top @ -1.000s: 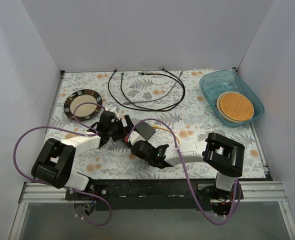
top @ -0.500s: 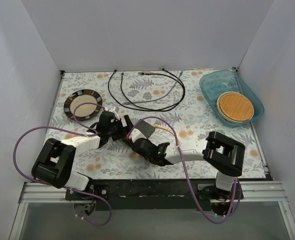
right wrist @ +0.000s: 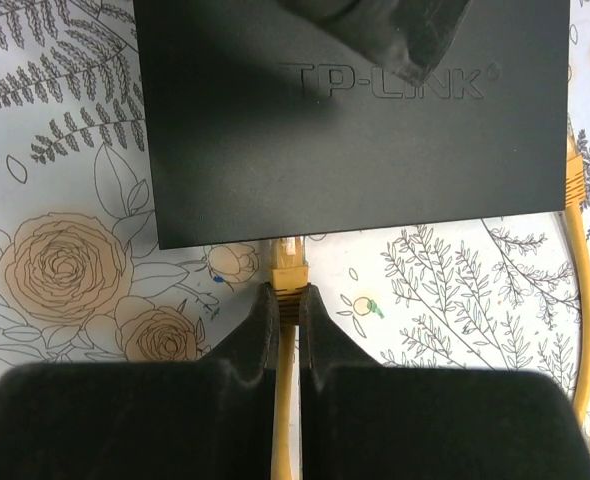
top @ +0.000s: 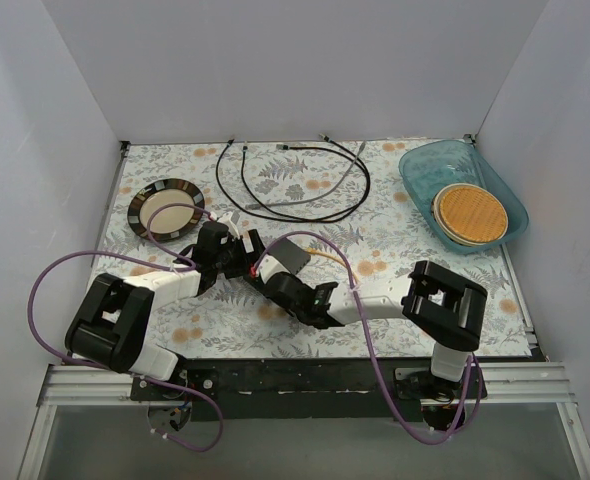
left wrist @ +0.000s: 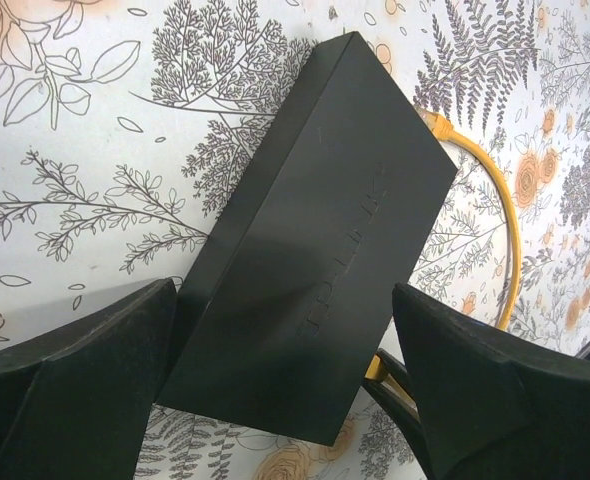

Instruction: Insert the plug into the switch port

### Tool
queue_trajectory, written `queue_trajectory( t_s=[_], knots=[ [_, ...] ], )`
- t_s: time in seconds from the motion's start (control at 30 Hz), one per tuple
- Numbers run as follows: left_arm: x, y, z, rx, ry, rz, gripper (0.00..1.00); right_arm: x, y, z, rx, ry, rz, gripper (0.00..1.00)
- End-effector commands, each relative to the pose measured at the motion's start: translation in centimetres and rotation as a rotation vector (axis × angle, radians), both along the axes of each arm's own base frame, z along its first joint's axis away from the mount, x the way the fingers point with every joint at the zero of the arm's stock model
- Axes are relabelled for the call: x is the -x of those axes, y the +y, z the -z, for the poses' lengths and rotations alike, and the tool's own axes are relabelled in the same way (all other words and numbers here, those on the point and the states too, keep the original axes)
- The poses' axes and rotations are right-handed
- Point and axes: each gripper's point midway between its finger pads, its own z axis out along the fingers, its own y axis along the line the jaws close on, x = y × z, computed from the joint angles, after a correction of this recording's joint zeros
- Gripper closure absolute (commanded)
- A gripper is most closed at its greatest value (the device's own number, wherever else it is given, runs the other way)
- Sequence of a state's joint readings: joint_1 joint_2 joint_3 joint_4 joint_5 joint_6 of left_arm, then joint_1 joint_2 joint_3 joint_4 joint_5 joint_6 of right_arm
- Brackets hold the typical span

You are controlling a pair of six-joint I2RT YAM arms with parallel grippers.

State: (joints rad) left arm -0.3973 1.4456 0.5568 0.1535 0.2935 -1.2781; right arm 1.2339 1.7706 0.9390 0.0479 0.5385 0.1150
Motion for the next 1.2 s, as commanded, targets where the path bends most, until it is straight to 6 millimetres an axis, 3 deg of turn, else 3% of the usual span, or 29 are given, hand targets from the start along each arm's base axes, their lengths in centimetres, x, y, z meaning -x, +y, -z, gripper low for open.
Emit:
queue_trajectory(
  t_s=[0.0, 0.33, 0.53, 0.77, 0.9, 0.93, 1.0, 1.03, 1.17],
  knots=[
    [4.6, -2.5, 0.9, 0.079, 0.159, 0.150, 0.12, -2.9, 6.4, -6.6, -0.293, -0.099, 0.009, 0.99],
    [5.4, -3.1, 0.7, 0.086, 0.158, 0.189, 0.13, -4.1, 7.7, -7.8, -0.327, -0.118, -0.013, 0.99],
    [5.2, -2.6, 1.4, 0.059, 0.164, 0.157, 0.11, -4.0, 7.4, -7.8, -0.316, -0.113, -0.017, 0.99],
    [4.0, -1.1, 2.3, -0.007, 0.166, 0.060, 0.04, -2.8, 5.9, -6.8, -0.284, -0.071, -0.036, 0.99],
    [2.1, 0.3, 2.0, -0.058, 0.145, -0.039, 0.03, -1.8, 4.8, -6.0, -0.266, -0.031, -0.051, 0.96],
    [1.6, 0.7, 1.9, -0.063, 0.141, -0.063, 0.03, -1.6, 4.6, -5.7, -0.258, -0.022, -0.056, 0.82],
    [1.4, 1.5, 2.1, -0.098, 0.164, -0.096, 0.03, -0.9, 4.0, -5.2, -0.243, 0.007, -0.067, 0.73],
    [0.7, 1.9, 1.6, -0.108, 0.148, -0.121, 0.03, -0.8, 3.8, -4.9, -0.239, 0.012, -0.066, 0.63],
    [-0.5, 2.3, 0.4, -0.118, 0.121, -0.147, 0.02, -0.1, 2.8, -4.5, -0.217, 0.031, -0.069, 0.41]
  ],
)
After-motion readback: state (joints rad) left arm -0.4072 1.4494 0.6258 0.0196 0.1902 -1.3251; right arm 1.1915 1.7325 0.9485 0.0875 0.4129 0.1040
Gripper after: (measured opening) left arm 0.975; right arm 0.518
